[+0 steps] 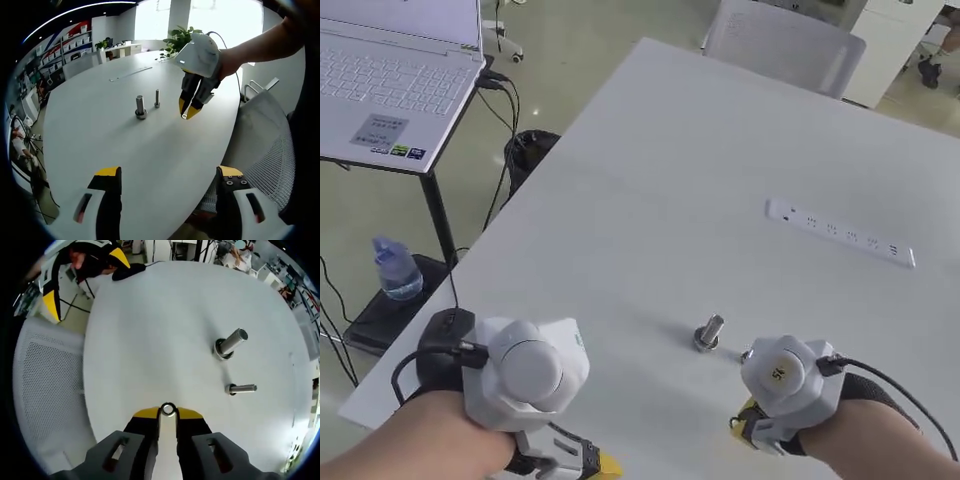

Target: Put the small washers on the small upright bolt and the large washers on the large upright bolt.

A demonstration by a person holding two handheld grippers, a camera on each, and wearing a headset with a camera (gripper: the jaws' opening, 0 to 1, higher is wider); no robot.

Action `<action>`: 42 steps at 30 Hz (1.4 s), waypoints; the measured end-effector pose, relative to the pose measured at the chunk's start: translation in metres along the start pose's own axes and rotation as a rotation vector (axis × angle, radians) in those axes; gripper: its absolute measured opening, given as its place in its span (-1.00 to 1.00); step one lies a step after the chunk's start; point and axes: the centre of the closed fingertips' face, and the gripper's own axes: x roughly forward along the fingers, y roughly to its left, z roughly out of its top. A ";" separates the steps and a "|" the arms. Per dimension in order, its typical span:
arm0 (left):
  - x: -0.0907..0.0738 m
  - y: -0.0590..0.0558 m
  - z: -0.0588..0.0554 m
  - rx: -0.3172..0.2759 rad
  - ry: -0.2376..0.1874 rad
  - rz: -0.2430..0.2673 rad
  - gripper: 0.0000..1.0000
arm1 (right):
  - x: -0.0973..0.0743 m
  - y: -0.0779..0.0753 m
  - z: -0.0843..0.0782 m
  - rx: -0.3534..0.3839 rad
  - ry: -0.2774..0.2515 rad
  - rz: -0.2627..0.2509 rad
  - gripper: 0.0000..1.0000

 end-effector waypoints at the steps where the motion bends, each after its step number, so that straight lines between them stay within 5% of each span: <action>1: 0.000 0.000 0.000 -0.002 0.000 0.001 0.54 | -0.001 -0.002 -0.002 0.003 0.003 0.000 -0.75; 15: -0.005 0.007 0.008 -0.038 -0.038 0.034 0.76 | -0.030 -0.033 -0.023 0.077 -0.013 -0.029 -0.75; 26: -0.004 0.007 0.001 -0.070 -0.042 0.028 0.99 | -0.033 -0.049 -0.014 0.075 -0.024 -0.038 -0.75; 42: -0.005 0.012 0.002 -0.058 -0.051 0.036 0.95 | -0.043 -0.082 0.008 0.087 -0.050 -0.064 -0.75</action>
